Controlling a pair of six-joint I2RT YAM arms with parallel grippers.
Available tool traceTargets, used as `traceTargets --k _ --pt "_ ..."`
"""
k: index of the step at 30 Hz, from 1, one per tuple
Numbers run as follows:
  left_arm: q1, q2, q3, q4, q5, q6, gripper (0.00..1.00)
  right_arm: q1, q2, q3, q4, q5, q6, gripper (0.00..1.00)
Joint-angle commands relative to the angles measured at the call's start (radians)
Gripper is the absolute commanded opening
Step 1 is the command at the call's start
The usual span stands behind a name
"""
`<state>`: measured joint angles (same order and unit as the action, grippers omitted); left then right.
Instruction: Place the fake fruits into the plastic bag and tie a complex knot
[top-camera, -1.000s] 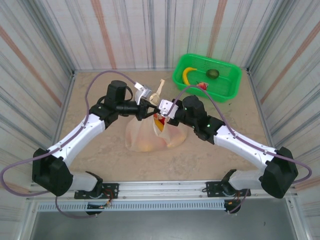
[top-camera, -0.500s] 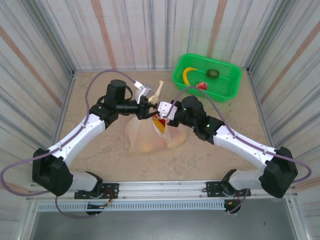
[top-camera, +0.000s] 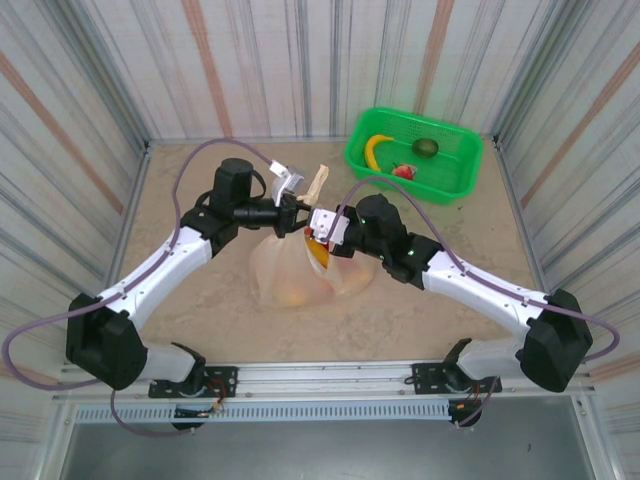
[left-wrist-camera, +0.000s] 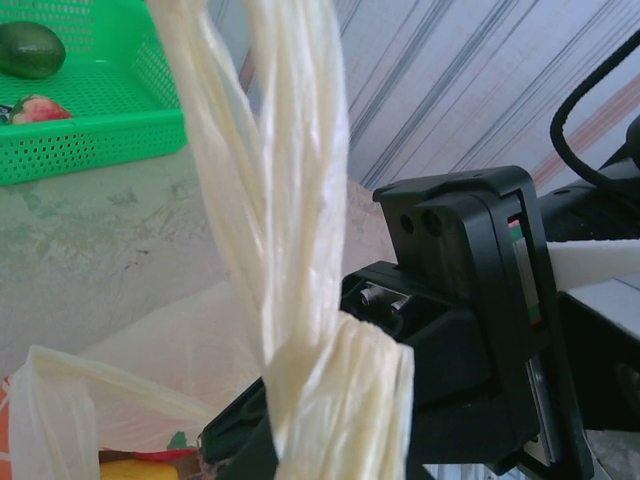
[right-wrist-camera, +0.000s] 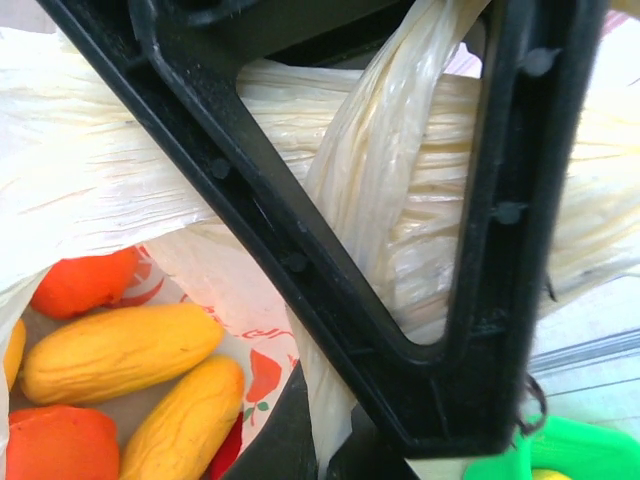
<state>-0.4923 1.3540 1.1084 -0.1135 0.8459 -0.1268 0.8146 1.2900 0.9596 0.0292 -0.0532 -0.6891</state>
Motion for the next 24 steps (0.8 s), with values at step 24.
traceTargets --k 24 --pt "0.015 0.009 -0.008 0.043 0.083 0.007 0.33 -0.056 -0.015 0.063 -0.026 -0.074 0.052 0.0"
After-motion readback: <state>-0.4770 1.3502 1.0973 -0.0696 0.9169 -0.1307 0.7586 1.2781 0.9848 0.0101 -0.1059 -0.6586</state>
